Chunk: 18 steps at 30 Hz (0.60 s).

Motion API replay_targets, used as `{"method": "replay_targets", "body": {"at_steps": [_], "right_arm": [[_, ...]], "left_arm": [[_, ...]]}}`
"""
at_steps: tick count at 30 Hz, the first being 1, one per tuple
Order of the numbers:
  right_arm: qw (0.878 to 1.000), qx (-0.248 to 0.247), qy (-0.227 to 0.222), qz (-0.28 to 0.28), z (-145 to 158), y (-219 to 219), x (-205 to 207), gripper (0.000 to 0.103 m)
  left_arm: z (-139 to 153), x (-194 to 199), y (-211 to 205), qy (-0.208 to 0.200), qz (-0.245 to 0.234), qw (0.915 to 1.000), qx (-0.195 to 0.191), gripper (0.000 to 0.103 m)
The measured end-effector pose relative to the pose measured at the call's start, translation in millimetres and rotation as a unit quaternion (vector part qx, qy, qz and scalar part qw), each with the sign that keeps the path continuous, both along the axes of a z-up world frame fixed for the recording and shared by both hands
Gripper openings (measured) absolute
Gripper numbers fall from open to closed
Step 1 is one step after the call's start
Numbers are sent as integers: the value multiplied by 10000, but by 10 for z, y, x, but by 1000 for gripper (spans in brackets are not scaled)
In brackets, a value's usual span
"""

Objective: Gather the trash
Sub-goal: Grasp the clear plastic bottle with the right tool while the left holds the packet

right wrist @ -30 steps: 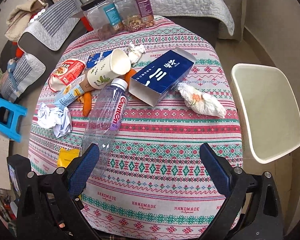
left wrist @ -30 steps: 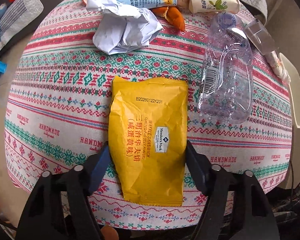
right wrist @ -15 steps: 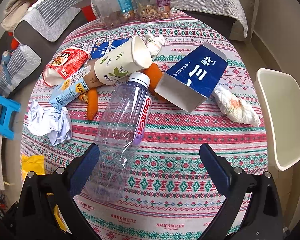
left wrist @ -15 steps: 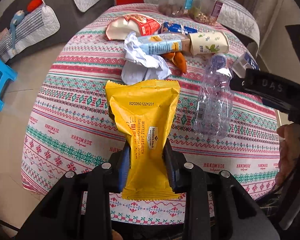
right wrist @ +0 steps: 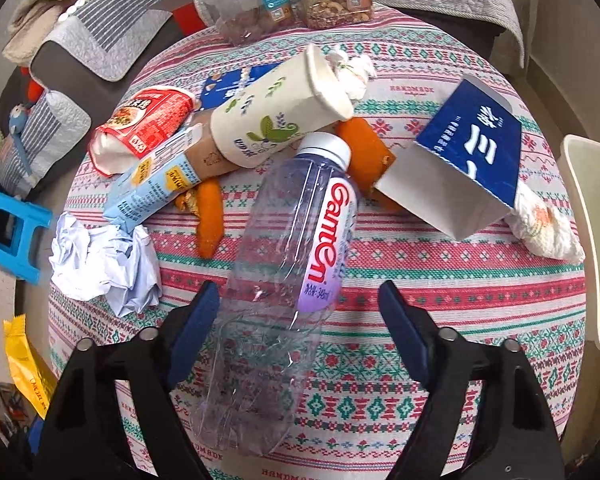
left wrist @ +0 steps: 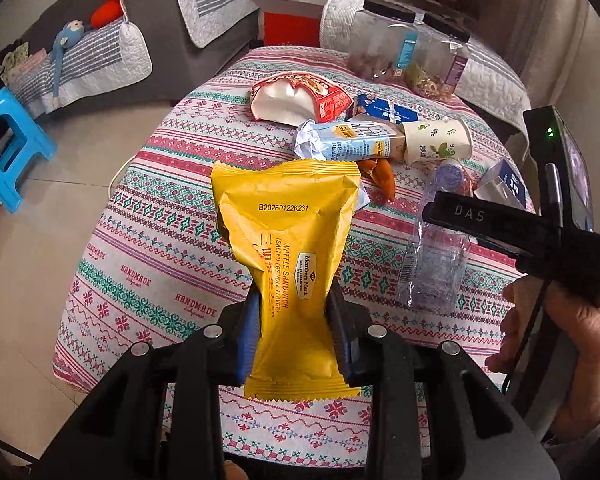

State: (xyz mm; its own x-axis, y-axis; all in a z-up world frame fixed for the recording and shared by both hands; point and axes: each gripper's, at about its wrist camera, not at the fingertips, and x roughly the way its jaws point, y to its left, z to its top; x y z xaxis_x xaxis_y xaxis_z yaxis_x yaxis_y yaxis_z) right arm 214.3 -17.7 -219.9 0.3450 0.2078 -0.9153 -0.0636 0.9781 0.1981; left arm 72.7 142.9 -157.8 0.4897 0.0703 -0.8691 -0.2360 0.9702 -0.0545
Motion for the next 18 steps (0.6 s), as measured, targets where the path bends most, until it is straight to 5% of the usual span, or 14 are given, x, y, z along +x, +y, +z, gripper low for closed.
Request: {"method": "replay_targets", "body": {"at_steps": [1, 2, 18], "right_arm": [[9999, 4, 13, 109, 0, 44, -16, 52], [9998, -37, 21, 189, 2, 81, -32, 50], [9943, 271, -874, 554, 609, -199, -335, 43]], "left_arm": [[-8, 10, -8, -29, 27, 10000, -22, 31], [11, 9, -11, -77, 61, 9999, -32, 31], [323, 100, -223, -739, 214, 9967, -276, 31]]}}
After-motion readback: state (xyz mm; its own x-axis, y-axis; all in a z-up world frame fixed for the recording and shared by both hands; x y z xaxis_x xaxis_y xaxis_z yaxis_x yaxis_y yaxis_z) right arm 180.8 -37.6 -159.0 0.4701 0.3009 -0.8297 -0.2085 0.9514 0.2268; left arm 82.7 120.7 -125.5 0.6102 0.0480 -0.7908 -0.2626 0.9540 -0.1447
